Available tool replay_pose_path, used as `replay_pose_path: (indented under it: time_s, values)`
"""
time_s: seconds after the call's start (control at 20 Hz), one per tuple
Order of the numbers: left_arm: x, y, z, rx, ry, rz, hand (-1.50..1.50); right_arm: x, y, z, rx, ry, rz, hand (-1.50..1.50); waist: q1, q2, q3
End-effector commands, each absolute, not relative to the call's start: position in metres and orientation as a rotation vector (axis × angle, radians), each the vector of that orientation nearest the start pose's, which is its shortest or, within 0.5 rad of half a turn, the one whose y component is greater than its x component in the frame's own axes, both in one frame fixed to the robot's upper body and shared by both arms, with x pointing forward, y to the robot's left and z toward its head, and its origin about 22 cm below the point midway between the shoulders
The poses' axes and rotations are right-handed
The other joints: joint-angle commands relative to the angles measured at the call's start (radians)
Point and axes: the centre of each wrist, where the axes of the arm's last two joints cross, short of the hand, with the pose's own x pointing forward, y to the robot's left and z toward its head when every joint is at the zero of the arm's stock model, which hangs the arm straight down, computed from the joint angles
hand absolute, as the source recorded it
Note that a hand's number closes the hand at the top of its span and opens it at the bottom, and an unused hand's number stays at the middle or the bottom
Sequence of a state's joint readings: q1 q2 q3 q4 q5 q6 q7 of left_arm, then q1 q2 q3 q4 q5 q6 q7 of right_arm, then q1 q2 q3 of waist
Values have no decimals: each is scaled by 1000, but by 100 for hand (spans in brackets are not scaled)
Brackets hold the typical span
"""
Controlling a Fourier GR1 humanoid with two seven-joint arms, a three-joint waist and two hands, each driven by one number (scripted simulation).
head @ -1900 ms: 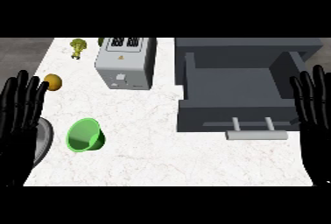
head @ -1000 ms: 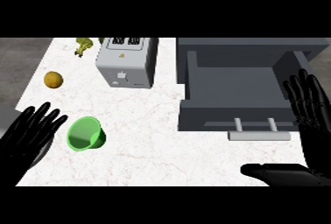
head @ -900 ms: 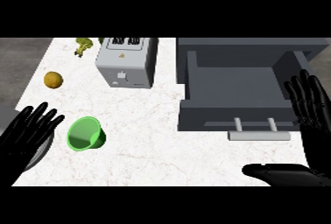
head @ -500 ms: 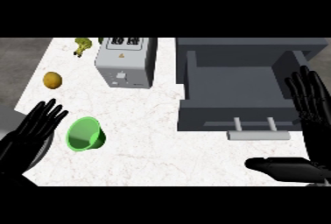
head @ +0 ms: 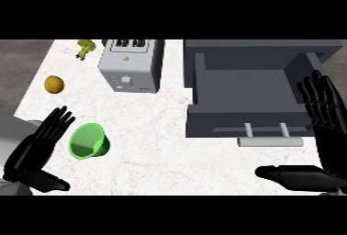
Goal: Pick up the cup, place it into the drawer and close the drawer
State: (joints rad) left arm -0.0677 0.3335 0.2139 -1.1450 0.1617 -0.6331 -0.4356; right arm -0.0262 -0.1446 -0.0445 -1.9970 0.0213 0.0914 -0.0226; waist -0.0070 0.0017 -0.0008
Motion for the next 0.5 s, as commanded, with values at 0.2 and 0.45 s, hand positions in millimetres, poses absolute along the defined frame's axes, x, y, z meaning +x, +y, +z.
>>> replay_pose_path:
  time_s: [0.2, 0.45]
  values:
    - [247, 400, -86, -276, -1647, -207, -150, 224, -273, 116, -76, -2023, 248, -150, -10, 2, -1]
    - [244, 417, -94, -273, -1656, -145, -150, 228, -266, 122, -74, -2035, 235, -150, -10, 5, -2]
